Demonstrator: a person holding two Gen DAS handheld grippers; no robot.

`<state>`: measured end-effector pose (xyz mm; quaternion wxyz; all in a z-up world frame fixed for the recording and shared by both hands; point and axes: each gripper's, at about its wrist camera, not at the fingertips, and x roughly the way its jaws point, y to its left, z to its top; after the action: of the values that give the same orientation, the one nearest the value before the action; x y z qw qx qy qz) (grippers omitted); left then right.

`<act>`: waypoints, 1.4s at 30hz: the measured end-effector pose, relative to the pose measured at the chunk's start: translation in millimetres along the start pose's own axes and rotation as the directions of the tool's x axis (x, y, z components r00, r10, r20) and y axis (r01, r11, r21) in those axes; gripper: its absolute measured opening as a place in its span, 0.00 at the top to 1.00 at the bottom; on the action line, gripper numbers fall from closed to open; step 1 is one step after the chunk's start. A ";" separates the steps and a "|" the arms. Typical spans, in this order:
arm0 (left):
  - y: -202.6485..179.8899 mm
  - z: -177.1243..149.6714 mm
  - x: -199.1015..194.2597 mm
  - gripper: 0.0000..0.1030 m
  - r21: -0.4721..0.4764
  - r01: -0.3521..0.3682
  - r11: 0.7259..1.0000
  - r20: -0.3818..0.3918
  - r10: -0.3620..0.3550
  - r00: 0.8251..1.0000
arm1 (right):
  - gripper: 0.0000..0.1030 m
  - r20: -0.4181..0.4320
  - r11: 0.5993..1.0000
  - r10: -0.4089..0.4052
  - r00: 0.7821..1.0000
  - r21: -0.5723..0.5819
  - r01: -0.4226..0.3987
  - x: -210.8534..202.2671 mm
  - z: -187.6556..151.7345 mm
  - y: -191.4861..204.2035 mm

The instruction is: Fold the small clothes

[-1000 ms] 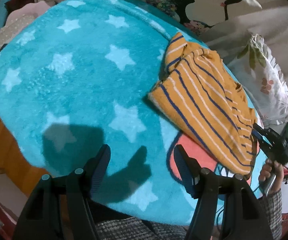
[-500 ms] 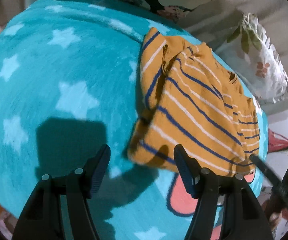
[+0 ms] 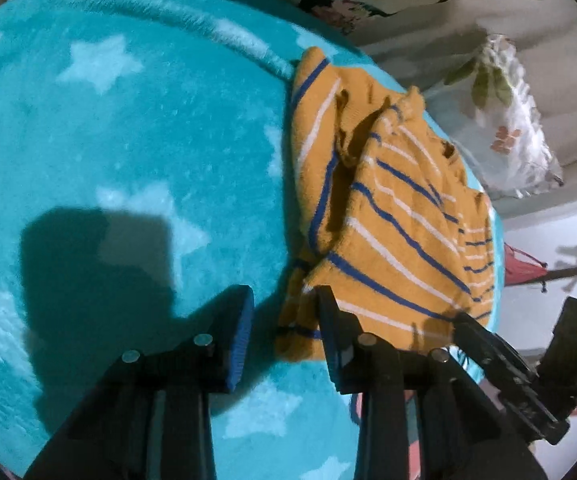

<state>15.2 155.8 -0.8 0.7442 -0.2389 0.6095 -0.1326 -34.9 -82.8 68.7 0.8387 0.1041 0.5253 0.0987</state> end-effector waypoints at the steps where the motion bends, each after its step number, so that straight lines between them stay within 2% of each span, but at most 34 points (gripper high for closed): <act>1: 0.9 1.7 -3.7 0.69 0.013 -0.001 1.000 0.006 0.001 1.000 | 0.57 -0.001 1.000 -0.011 1.000 -0.022 0.011 2.3 -2.0 8.1; 4: 0.2 13.9 -9.5 0.57 0.043 -0.014 0.999 0.032 0.013 0.999 | 0.56 -0.008 0.996 -0.022 1.000 -0.086 0.021 8.6 -9.2 31.9; 8: -9.9 35.9 -6.3 0.30 0.088 0.015 0.996 0.032 -0.017 0.999 | 0.49 0.003 0.977 -0.055 0.998 -0.208 0.055 13.7 -26.0 63.9; 12: -33.4 58.3 19.0 0.29 0.197 0.028 0.980 -0.033 -0.022 0.999 | 0.47 0.033 0.925 -0.144 0.989 -0.351 0.146 26.3 -46.9 92.2; 15: -48.7 71.1 39.0 0.28 0.267 0.013 0.964 -0.064 0.004 0.998 | 0.47 0.072 0.862 -0.225 0.972 -0.450 0.233 40.1 -63.3 111.1; 18: -58.9 83.0 54.1 0.28 0.298 0.020 0.954 -0.090 0.007 0.996 | 0.47 0.134 0.787 -0.301 0.944 -0.524 0.326 54.4 -75.9 126.3; 22: -66.1 103.9 63.7 0.28 0.309 0.046 0.950 -0.118 -0.010 0.993 | 0.47 0.192 0.732 -0.345 0.919 -0.558 0.391 68.2 -78.9 137.3; 30: -73.5 139.9 79.5 0.28 0.328 0.115 0.938 -0.206 -0.048 0.977 | 0.47 0.265 0.684 -0.377 0.888 -0.567 0.459 92.7 -50.5 154.4; 35: -68.8 152.9 76.9 0.28 0.278 0.149 0.949 -0.200 -0.094 0.975 | 0.47 0.302 0.672 -0.384 0.872 -0.557 0.489 106.0 -37.5 166.0; 39: -63.3 158.7 78.7 0.28 0.221 0.171 0.960 -0.180 -0.132 0.975 | 0.47 0.304 0.683 -0.383 0.872 -0.543 0.489 109.8 -33.7 169.6; 41: -65.8 160.2 78.4 0.28 0.224 0.157 0.962 -0.174 -0.119 0.977 | 0.53 0.288 0.702 -0.368 0.884 -0.538 0.467 109.4 -31.8 168.4; 42: -68.3 160.4 79.3 0.29 0.232 0.144 0.962 -0.172 -0.105 0.979 | 0.65 0.277 0.710 -0.360 0.891 -0.538 0.454 109.3 -31.8 167.8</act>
<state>194.9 90.1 -9.5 0.7073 -0.1728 0.6294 -0.2714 -26.2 110.3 7.7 0.8669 -0.2728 0.4127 0.0608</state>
